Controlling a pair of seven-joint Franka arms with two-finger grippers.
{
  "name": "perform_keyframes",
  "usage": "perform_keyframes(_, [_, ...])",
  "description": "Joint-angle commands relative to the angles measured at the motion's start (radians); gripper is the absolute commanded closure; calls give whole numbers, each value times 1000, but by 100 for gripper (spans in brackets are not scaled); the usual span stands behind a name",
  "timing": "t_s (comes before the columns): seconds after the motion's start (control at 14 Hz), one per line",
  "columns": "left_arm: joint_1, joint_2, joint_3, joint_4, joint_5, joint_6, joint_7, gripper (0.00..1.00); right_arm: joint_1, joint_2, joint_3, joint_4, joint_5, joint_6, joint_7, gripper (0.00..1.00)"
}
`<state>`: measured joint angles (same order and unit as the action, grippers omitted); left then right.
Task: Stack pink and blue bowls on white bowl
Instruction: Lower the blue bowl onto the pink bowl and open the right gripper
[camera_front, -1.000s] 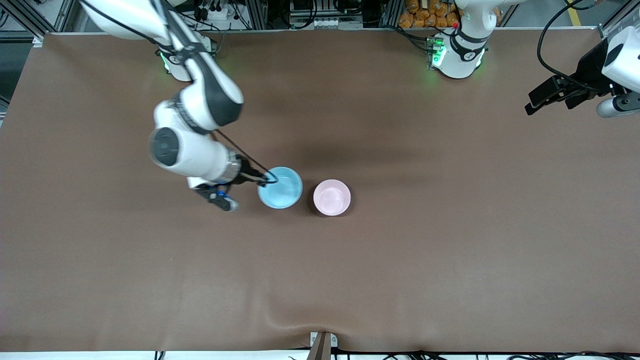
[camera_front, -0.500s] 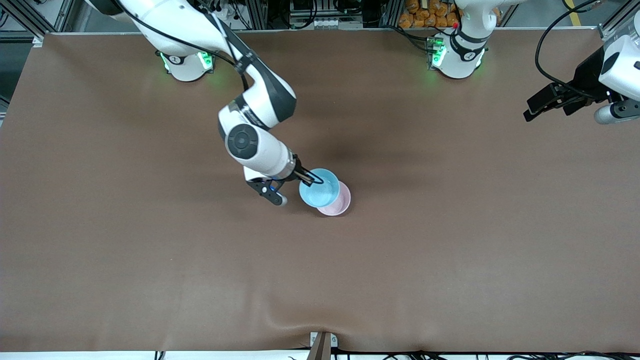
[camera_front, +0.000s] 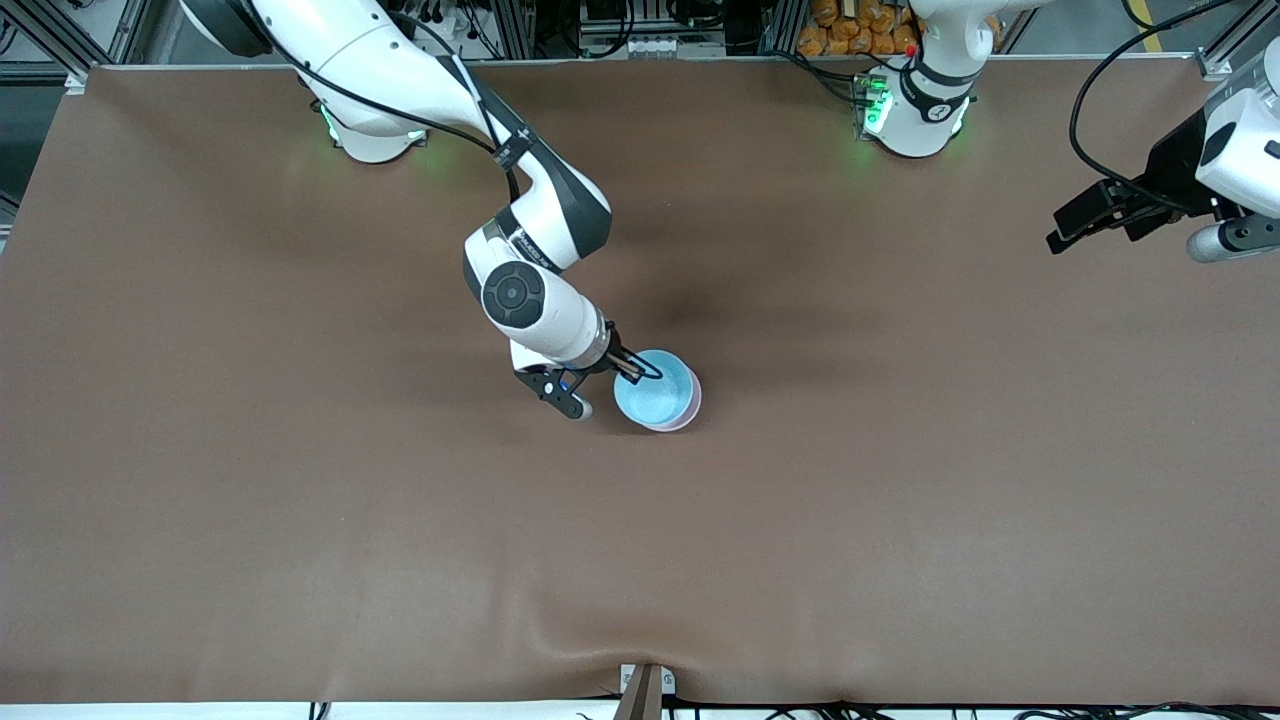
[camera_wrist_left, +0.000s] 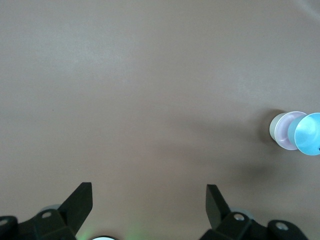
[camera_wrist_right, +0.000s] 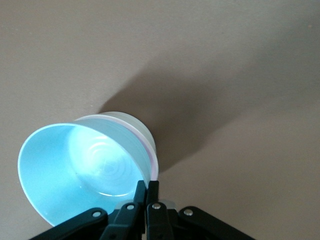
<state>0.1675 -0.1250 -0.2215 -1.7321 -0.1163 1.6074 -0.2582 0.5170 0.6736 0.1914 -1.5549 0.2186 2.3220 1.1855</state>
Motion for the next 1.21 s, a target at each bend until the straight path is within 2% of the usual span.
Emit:
perform_keyframes(0.0, [12, -5, -6, -6, -3, 8, 23, 0, 27, 49, -13, 39, -21, 28, 51, 100])
perform_keyframes(0.21, [12, -7, -6, -9, -3, 6, 23, 0, 26, 57, -15, 36, -47, 25, 51, 99])
perform_keyframes(0.29, [12, -10, -6, -13, -3, 6, 25, 0, 21, 58, -16, 36, -47, 22, 51, 58])
perform_keyframes(0.43, [12, -13, -6, -15, -3, 6, 23, 0, 14, 57, -16, 41, -50, 19, 48, 0])
perform_keyframes(0.57, [14, -15, -4, -18, -3, 6, 25, 0, 18, 46, -20, 83, -56, 2, 45, 0])
perform_keyframes(0.64, [14, -15, -4, -18, -3, 6, 25, 0, 11, 40, -27, 117, -76, -51, 43, 0])
perform_keyframes(0.93, [12, -15, -4, -20, -3, 8, 23, 0, -103, 20, -38, 321, -94, -425, -21, 0])
perform_keyframes(1.14, [14, -13, -4, -18, -3, 8, 25, 0, -245, -57, -27, 363, -87, -677, -198, 0])
